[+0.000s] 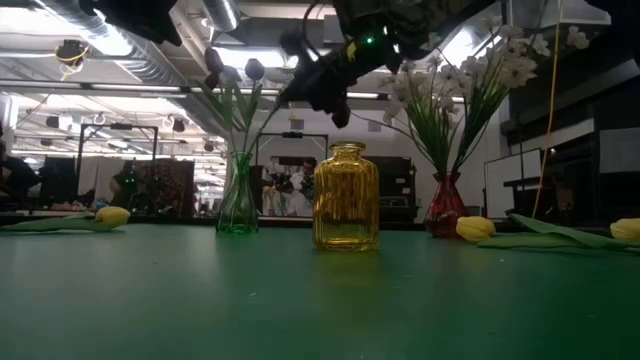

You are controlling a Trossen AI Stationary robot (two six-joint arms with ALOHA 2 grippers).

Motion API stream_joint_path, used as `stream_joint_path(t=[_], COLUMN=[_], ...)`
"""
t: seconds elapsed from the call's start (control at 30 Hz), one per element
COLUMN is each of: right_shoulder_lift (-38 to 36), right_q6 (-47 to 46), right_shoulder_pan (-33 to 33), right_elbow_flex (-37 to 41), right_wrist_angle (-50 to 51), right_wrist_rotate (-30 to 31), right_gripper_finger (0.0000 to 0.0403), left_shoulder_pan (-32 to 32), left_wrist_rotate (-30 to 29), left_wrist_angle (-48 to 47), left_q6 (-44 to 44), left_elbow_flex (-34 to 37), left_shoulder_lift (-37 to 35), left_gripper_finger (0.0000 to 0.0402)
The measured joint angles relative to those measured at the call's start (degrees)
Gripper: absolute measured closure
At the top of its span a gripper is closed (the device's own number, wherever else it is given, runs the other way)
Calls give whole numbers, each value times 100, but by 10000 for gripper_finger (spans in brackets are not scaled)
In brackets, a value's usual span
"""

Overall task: Sort flowers into vase by color
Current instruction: Put the red flower into the green vase

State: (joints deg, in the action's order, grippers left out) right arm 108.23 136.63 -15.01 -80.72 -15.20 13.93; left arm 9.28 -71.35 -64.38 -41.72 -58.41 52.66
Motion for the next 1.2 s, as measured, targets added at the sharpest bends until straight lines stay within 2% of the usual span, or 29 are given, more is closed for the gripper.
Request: stream_joint_path(t=[0.13,0.3,0.47,0.6,1.2], right_shoulder_lift=[246,594,625,579,572], right_q6=[-115,-122,-124,-126,-659], right_shoulder_pan=[-2,2,-2,-2,89], right_elbow_flex=[-1,-1,-1,1,-3], right_wrist_angle=[-12,-621,-904,-1152,-1177], right_wrist_rotate=[-119,-147,-197,-158,199], right_gripper_finger=[380,368,369,354,176], left_shoulder_pan=[-2,-1,-2,-2,-2], left_wrist_rotate=[3,0,2,0,2], left_wrist_angle=[-14,-72,-117,-116,-116], left_q6=[1,-2,-17,-21,-144], left_elbow_flex=[0,0,0,0,0], left_shoulder_lift=[1,-2,-2,-2,-2], left_gripper_finger=[188,188,188,188,188])
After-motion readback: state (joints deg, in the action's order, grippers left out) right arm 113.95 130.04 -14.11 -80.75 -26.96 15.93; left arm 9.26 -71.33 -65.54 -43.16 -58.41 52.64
